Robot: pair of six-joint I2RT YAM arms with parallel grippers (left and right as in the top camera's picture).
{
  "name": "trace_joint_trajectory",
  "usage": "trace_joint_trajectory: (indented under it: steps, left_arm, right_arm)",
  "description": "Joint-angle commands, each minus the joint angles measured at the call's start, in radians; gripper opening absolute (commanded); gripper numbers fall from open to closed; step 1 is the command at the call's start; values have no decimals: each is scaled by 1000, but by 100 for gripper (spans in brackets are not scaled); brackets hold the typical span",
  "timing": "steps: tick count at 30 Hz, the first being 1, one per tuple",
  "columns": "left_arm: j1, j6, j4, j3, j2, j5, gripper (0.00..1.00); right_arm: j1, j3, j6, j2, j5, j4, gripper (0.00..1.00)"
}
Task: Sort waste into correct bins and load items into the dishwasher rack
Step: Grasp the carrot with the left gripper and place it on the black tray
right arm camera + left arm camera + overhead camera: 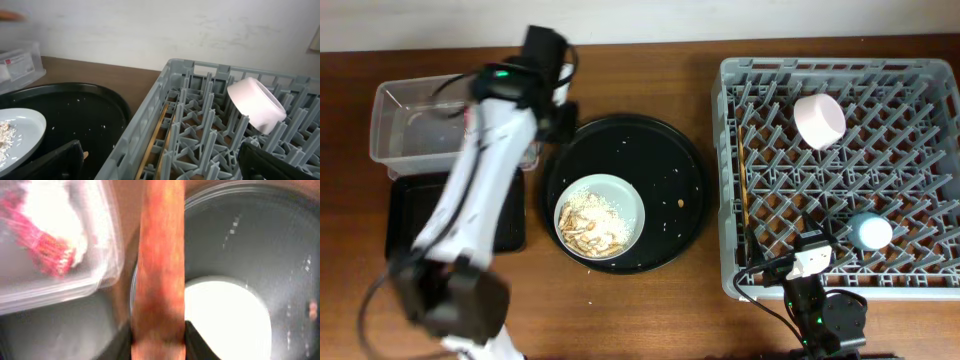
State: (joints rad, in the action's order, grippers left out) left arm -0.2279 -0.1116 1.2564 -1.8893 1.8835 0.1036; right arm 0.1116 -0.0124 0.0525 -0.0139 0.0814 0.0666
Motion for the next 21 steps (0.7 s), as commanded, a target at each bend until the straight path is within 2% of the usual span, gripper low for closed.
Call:
trace_joint_trajectory:
  steps: [1, 3, 5, 8, 9, 12, 13, 14, 16, 18, 20, 21]
  left_arm:
    - [88, -146, 175, -8, -166, 34, 1]
    - [103, -156, 226, 32, -250, 59, 1]
    - [121, -243, 190, 175, -343, 158, 0]
    - [238, -421, -8, 567, -449, 180, 0]
    - [314, -471, -114, 686, -453, 114, 0]
    - [472, -472, -441, 898, -450, -38, 0]
    - [480, -472, -513, 927, -446, -37, 18]
    - [480, -471, -542, 928, -445, -38, 48]
    - [479, -409, -528, 874, -449, -89, 72]
    - [455, -407, -445, 806, -449, -184, 72]
    - [356, -388, -391, 774, -457, -191, 69]
    - [268, -312, -412, 774, -456, -190, 66]
  right_arm:
    - [-7, 7, 0, 6, 13, 3, 98]
    - [-7, 7, 0, 6, 13, 4, 98]
    - [-8, 7, 0, 6, 13, 3, 98]
    - [-7, 7, 0, 6, 13, 4, 98]
    - [-7, 7, 0, 6, 13, 3, 98]
    - [-8, 7, 0, 6, 13, 4, 98]
    - [-8, 7, 0, 6, 13, 3, 98]
    - [-7, 7, 0, 6, 13, 4, 98]
    - [-8, 7, 0, 6, 13, 4, 98]
    - [-7, 7, 0, 6, 13, 3, 98]
    - [-8, 7, 0, 6, 13, 4, 98]
    - [-8, 7, 0, 6, 13, 4, 98]
